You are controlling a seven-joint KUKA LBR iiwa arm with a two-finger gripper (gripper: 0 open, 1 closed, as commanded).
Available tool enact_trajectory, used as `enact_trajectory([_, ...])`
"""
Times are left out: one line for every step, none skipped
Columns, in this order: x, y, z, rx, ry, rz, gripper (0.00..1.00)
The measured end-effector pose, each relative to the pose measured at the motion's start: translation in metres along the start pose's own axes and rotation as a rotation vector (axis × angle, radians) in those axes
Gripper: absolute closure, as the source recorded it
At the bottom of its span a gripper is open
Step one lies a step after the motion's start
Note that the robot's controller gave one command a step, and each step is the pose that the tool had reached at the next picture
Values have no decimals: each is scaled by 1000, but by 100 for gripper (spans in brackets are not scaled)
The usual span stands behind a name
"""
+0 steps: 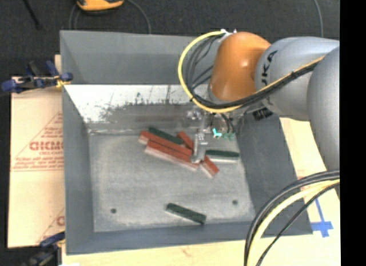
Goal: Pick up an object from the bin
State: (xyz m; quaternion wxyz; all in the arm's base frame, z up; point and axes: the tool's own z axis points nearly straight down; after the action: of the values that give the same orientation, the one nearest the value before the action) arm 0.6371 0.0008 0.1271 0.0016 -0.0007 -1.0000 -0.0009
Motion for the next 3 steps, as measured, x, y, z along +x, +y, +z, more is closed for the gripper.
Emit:
enact_trajectory([-2,0,-5,0,-8,0,0])
enact_trajectory([0,15,34,-1,-14,234,0])
enact_trajectory([4,23,29,4,-6,217,0])
